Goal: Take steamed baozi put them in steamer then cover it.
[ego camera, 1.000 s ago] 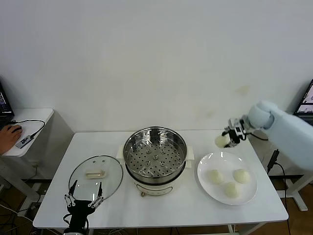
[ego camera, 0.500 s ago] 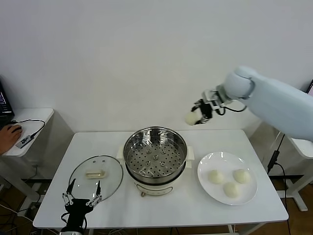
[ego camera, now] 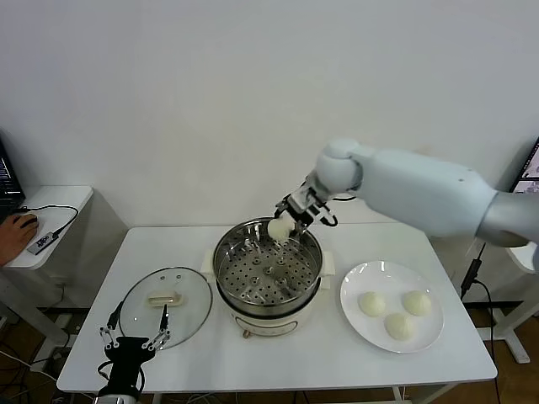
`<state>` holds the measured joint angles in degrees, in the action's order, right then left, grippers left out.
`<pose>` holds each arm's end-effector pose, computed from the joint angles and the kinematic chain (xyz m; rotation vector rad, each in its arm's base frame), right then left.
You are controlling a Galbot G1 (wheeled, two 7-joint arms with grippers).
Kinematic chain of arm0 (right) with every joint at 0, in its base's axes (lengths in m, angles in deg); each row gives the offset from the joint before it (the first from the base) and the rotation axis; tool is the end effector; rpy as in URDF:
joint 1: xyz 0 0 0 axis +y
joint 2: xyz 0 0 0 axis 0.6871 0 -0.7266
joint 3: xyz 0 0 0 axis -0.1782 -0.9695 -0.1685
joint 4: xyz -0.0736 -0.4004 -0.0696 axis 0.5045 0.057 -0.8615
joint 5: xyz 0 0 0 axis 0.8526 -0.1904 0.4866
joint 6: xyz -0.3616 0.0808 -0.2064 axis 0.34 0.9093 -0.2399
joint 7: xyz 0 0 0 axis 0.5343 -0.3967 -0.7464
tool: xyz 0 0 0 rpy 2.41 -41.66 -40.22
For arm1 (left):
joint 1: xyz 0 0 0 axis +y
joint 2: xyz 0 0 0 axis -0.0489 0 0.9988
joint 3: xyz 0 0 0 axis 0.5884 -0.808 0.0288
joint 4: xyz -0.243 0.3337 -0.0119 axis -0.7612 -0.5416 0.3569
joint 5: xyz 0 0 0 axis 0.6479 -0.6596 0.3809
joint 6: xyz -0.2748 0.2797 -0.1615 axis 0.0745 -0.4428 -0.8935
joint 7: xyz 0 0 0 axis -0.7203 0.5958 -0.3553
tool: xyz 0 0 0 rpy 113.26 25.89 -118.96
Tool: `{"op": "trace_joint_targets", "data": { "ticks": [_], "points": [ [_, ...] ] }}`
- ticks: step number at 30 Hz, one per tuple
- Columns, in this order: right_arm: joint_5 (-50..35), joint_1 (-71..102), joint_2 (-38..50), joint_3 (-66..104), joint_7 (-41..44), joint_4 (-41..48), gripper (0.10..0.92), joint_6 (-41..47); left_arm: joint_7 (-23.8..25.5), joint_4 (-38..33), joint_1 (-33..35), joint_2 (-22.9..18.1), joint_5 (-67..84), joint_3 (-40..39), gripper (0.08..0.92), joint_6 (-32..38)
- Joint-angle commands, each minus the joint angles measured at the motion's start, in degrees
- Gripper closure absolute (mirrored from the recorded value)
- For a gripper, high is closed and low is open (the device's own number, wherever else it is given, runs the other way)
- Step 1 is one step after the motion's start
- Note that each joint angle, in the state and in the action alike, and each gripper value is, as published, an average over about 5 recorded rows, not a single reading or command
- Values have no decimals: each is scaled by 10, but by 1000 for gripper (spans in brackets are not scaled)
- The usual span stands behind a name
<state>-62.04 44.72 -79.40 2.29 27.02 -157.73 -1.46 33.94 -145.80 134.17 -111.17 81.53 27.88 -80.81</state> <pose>0.6657 0.1238 -0.0927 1.8401 -1.0482 2.2246 0.1552 0.0741 -0.3571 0.1365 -3.0710 -0.4175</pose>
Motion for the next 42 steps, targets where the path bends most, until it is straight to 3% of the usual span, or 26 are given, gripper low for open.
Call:
{"op": "trace_joint_targets", "data": {
  "ticks": [1,8,21,29,35,42],
  "points": [
    [155,40,-45,-8,-44,61,465,-134,0,-3,0,0,0,2,177,0],
    [203,64,-69,20,-71,112,465,-180,0,-6,0,-4,-3,1,177,0],
    [203,77,-101,26,-84,155,454,-201,1,-4,3,-5,-5,2,177,3],
    [111,37,-82,0,-59,120,274,-176,0,-7,4,-8,-7,-1,177,3],
    [-63,-59,-19,-34,28,-2,205,-12,0,-11,4,-9,-6,-3,177,2],
    [-135,-139,96,-45,54,-109,203,204,-2,-28,7,-2,0,-1,177,-16]
  ]
}}
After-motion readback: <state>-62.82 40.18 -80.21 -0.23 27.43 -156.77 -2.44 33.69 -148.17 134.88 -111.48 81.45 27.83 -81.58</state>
